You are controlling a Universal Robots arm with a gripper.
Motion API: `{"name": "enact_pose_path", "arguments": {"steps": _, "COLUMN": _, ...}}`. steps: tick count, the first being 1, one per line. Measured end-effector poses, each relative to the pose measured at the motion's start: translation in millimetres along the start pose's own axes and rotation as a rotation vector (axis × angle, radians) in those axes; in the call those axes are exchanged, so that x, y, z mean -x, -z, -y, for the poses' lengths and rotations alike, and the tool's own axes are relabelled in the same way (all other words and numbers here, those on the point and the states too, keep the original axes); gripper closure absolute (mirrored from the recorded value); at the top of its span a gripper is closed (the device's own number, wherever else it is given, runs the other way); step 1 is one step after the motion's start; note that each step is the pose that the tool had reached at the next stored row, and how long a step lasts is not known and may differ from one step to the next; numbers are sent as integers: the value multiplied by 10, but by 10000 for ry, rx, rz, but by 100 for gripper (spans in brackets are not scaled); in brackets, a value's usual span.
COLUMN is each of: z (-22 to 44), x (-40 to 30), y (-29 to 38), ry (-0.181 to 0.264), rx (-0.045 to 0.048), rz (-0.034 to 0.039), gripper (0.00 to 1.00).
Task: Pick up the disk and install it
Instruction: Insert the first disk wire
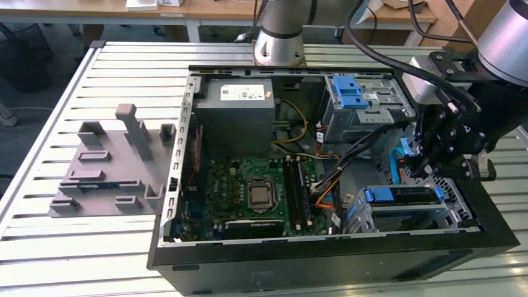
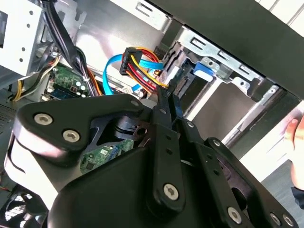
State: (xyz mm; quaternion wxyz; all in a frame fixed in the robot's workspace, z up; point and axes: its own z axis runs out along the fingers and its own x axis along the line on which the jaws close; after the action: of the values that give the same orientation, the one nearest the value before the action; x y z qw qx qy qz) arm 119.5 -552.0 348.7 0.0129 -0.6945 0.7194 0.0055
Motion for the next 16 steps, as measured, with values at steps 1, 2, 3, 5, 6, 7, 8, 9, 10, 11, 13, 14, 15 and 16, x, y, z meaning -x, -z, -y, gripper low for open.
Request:
{"name": "enact_pose_path", "arguments": {"steps": 1, "z": 1, "x": -20, "y": -3, "ry": 1, "rx": 1, "rz": 2, "gripper": 84}}
{"name": "enact_pose_path", "arguments": {"steps": 2, "z": 1, "x": -39, "y": -6, "ry": 0, "rx": 1, "rz": 3, "gripper": 84}}
{"name": "enact_pose_path", "arguments": {"steps": 3, "z": 2, "x": -56, "y": -7, "ry": 0, "rx": 1, "rz": 3, "gripper": 84}}
{"name": "enact_pose_path", "arguments": {"steps": 5, "z": 3, "x": -71, "y": -10, "ry": 0, "rx": 1, "rz": 3, "gripper": 84}}
{"name": "enact_pose_path", "arguments": {"steps": 6, "z": 3, "x": -71, "y": -11, "ry": 0, "rx": 1, "rz": 1, "gripper": 84}}
{"name": "enact_pose_path", "arguments": {"steps": 7, "z": 2, "x": -71, "y": -13, "ry": 0, "rx": 1, "rz": 1, "gripper": 84}}
{"name": "enact_pose_path", "arguments": {"steps": 8, "z": 2, "x": -72, "y": -16, "ry": -1, "rx": 3, "rz": 2, "gripper": 84}}
{"name": "enact_pose_path", "arguments": {"steps": 9, "z": 1, "x": -72, "y": -18, "ry": -10, "rx": 15, "rz": 0, "gripper": 84}}
{"name": "enact_pose_path", "arguments": {"steps": 10, "z": 3, "x": -73, "y": -20, "ry": -29, "rx": 35, "rz": 0, "gripper": 84}}
{"name": "enact_pose_path", "arguments": {"steps": 11, "z": 4, "x": -73, "y": -22, "ry": -48, "rx": 57, "rz": -1, "gripper": 84}}
{"name": "enact_pose_path", "arguments": {"steps": 13, "z": 14, "x": -72, "y": -27, "ry": -71, "rx": 93, "rz": -1, "gripper": 84}}
{"name": "enact_pose_path", "arguments": {"steps": 14, "z": 24, "x": -72, "y": -30, "ry": -75, "rx": 111, "rz": -1, "gripper": 84}}
{"name": "enact_pose_path", "arguments": {"steps": 15, "z": 36, "x": -72, "y": -33, "ry": -77, "rx": 133, "rz": -1, "gripper": 84}}
{"name": "enact_pose_path", "arguments": {"steps": 16, "z": 48, "x": -72, "y": -35, "ry": -79, "rx": 154, "rz": -1, "gripper": 84}}
